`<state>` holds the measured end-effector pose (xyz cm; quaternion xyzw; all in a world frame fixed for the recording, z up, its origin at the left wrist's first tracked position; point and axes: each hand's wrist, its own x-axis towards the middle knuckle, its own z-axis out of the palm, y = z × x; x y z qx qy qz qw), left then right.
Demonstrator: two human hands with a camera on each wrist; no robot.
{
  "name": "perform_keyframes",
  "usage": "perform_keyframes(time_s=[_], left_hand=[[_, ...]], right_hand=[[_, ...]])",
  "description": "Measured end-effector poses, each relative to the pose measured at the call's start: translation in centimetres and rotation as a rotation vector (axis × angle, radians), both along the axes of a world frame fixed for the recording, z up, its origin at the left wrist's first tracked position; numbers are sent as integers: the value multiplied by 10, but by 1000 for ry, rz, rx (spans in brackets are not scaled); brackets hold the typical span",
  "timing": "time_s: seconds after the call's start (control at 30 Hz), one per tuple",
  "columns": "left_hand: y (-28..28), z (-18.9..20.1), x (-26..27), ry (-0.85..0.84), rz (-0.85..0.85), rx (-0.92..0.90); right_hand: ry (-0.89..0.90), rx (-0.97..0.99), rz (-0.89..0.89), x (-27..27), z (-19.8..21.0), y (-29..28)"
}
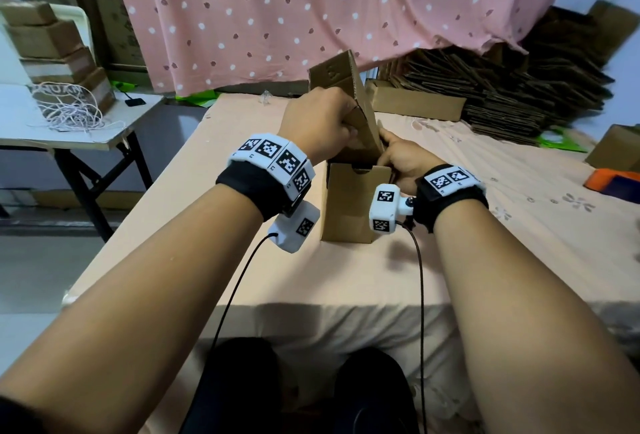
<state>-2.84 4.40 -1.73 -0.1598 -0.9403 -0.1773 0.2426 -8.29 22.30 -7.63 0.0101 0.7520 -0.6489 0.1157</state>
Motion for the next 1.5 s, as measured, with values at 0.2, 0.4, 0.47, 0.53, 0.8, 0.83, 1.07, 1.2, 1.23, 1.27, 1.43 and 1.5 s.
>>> perform_keyframes(time_s=[0.2,0.4,0.47,0.53,0.8,0.83,1.07,1.2,1.23,1.27,1.43,1.5], left_hand=[[-1,3,6,-45,-31,-6],[-2,8,11,-68,-51,-50],[-2,10,11,-99,-53,-55],[-2,12,10,-120,-51,-60],[11,4,-2,-183,-53,-142],[11,2,-3,-183,-49,-147],[15,1,-6,-179,-45,-208],[26,-4,-4,-145,-46,-301],[26,-5,-5,-142,-53,-298],[25,-5,-5,-146,-60,-284],[12,-14,-17,-76,-174,-106],[7,-17,-19,-22,-233,61]], right_hand=[[-63,-298,-161,1,-14,9],[-31,-238,-315,0,-15,3],[11,-128,-344,-3,-14,2],[52,-9,-348,-5,-12,2],[94,38,-311,-4,-17,2],[103,74,-309,-3,-15,1],[118,196,-284,3,-7,-6],[141,189,-279,4,-4,-11],[146,192,-285,2,-6,-12],[159,202,-277,3,-6,-12],[187,230,-319,14,0,-11],[211,186,-368,21,6,-13]])
